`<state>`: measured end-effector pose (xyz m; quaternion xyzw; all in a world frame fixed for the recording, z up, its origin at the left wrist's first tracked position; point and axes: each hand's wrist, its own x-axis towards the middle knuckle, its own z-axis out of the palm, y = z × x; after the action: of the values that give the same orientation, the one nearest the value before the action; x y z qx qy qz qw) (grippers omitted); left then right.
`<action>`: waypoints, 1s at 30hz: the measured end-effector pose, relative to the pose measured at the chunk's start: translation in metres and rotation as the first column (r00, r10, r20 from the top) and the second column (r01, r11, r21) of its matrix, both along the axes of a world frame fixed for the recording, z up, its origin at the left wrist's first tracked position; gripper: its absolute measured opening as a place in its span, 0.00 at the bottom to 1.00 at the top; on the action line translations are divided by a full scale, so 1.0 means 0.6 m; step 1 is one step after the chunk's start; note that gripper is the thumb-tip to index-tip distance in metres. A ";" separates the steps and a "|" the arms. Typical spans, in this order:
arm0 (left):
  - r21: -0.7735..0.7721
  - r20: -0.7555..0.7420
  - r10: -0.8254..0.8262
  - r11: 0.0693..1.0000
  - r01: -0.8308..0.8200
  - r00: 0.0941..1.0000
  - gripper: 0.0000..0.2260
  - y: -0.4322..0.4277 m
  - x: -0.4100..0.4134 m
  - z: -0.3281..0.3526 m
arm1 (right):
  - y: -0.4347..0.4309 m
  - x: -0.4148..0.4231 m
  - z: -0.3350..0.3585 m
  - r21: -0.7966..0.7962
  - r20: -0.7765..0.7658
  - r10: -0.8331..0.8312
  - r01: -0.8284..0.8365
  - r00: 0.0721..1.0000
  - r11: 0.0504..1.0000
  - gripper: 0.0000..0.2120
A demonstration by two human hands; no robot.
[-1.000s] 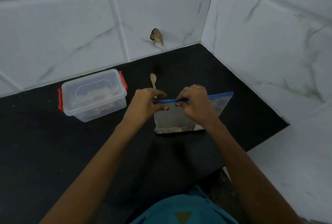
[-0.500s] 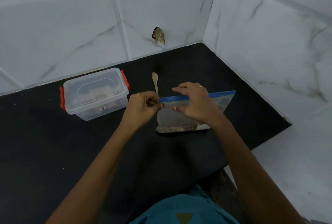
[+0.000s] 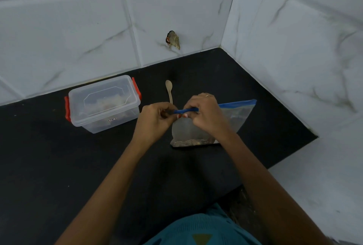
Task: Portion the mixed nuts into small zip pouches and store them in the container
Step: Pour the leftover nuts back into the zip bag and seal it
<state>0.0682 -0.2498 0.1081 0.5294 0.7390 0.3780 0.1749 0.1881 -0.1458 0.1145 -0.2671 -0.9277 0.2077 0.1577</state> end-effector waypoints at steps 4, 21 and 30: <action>0.035 0.019 0.028 0.999 -0.029 0.999 0.07 -0.001 0.002 -0.008 | 0.005 0.012 0.007 0.007 0.026 0.008 -0.008 1.000 1.000 0.13; -0.022 -0.042 -0.086 0.996 0.085 0.995 0.13 0.004 0.006 0.001 | 0.016 0.028 0.008 -0.049 0.027 -0.058 0.060 0.998 0.997 0.08; 0.006 -0.078 0.034 0.999 -0.034 0.996 0.11 0.016 0.016 -0.006 | 0.020 0.038 0.022 -0.138 0.025 -0.006 0.009 1.000 0.990 0.11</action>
<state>0.0778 -0.2402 0.1043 0.5315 0.7534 0.3616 0.1384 0.2106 -0.1339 0.1276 -0.2833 -0.9121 0.2673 0.1281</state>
